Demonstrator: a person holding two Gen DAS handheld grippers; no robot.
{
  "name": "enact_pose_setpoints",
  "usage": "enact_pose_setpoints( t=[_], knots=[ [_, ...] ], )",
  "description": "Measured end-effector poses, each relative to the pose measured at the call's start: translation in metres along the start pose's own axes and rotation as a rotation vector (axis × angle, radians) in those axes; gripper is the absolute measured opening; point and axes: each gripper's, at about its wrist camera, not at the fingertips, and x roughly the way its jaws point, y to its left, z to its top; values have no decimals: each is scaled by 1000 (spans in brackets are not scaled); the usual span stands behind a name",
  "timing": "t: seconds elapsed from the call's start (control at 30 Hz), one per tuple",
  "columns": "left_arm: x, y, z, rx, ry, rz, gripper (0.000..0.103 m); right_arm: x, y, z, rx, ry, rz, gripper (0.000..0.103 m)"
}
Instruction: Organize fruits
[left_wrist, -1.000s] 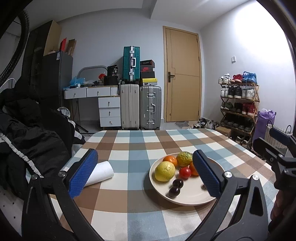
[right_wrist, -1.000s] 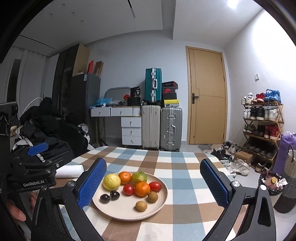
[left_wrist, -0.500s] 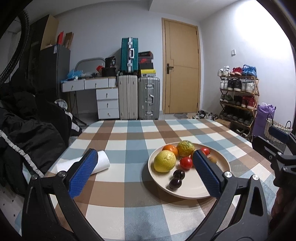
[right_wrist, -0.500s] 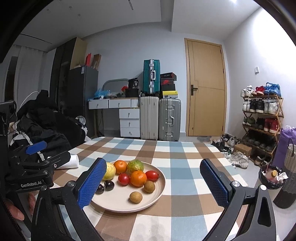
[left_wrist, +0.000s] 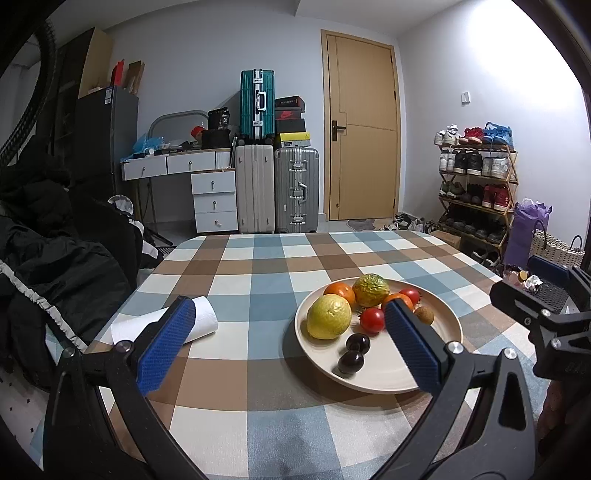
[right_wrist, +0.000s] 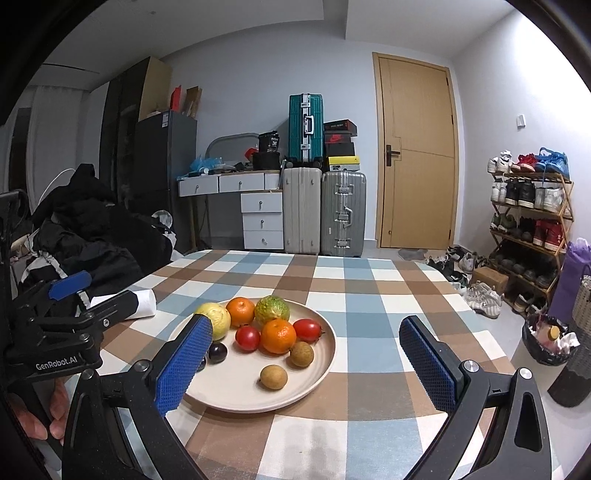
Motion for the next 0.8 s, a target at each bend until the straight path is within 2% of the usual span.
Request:
enact_pose_setpoints(
  t=[0.8],
  knots=[
    [0, 1, 0, -3, -2, 0, 102, -1, -1, 0, 4, -1, 1, 103]
  ],
)
